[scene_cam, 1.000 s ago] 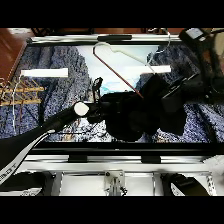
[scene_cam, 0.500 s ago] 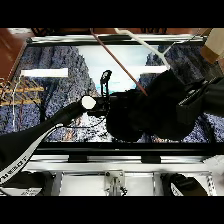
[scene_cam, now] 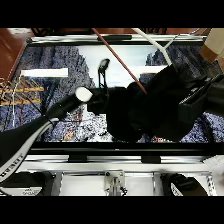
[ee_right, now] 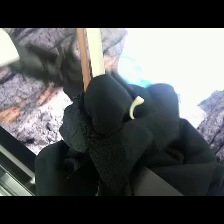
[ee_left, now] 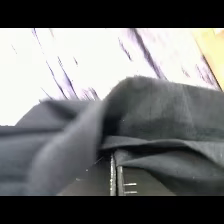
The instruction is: Fold the shirts.
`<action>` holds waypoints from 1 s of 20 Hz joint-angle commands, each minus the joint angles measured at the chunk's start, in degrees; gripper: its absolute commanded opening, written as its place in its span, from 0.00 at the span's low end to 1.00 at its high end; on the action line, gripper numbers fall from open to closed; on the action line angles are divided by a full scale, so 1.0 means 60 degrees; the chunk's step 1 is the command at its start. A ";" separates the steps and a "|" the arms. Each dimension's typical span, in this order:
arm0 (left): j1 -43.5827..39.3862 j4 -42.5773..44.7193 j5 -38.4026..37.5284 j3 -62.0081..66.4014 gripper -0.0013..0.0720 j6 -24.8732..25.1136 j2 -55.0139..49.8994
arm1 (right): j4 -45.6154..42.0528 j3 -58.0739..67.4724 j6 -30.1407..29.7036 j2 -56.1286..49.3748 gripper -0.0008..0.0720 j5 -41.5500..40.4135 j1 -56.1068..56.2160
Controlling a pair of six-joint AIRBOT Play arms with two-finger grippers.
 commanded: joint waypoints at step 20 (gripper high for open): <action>0.4007 0.0040 -0.2259 0.2444 0.09 0.0426 0.1741 | -0.0015 -0.0004 -0.0138 -0.0459 0.14 0.1985 -0.0007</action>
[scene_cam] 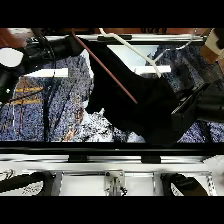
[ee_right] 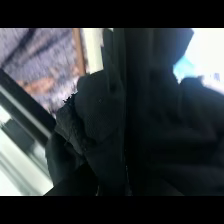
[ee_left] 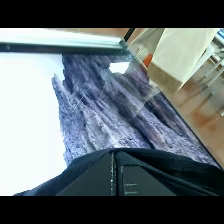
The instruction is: Fold the shirts.
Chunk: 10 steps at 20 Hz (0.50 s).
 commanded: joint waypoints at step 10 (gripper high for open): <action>0.0477 0.0058 -0.0503 0.0528 0.09 0.0270 0.0251 | -0.1796 -0.0015 -0.0018 -0.0565 0.14 0.1147 -0.0007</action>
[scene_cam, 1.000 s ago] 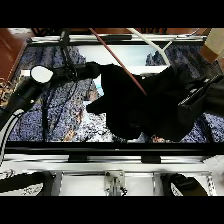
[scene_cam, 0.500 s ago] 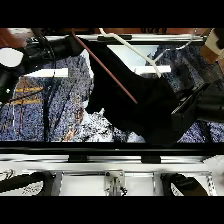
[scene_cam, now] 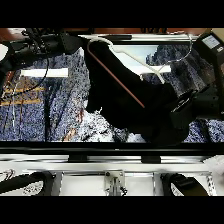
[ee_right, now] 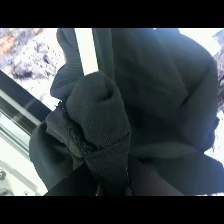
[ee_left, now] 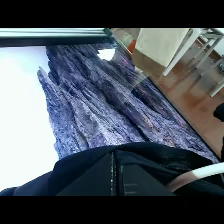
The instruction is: Fold the shirts.
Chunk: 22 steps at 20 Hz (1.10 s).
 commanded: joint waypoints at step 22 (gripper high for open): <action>-0.0080 0.0069 -0.1683 0.0091 0.09 0.0466 0.0135 | -0.4393 0.0000 0.0113 -0.1355 0.13 -0.0747 -0.0004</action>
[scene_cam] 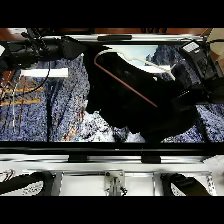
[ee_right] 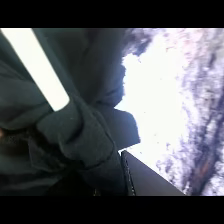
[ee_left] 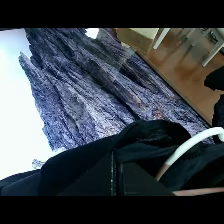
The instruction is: Fold the shirts.
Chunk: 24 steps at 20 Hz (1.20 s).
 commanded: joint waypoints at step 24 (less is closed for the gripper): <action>-0.0040 0.0018 -0.0477 -0.0561 0.09 -0.0226 -0.2379 | 0.2415 -0.0484 0.0306 -0.0022 0.14 0.1002 -0.0004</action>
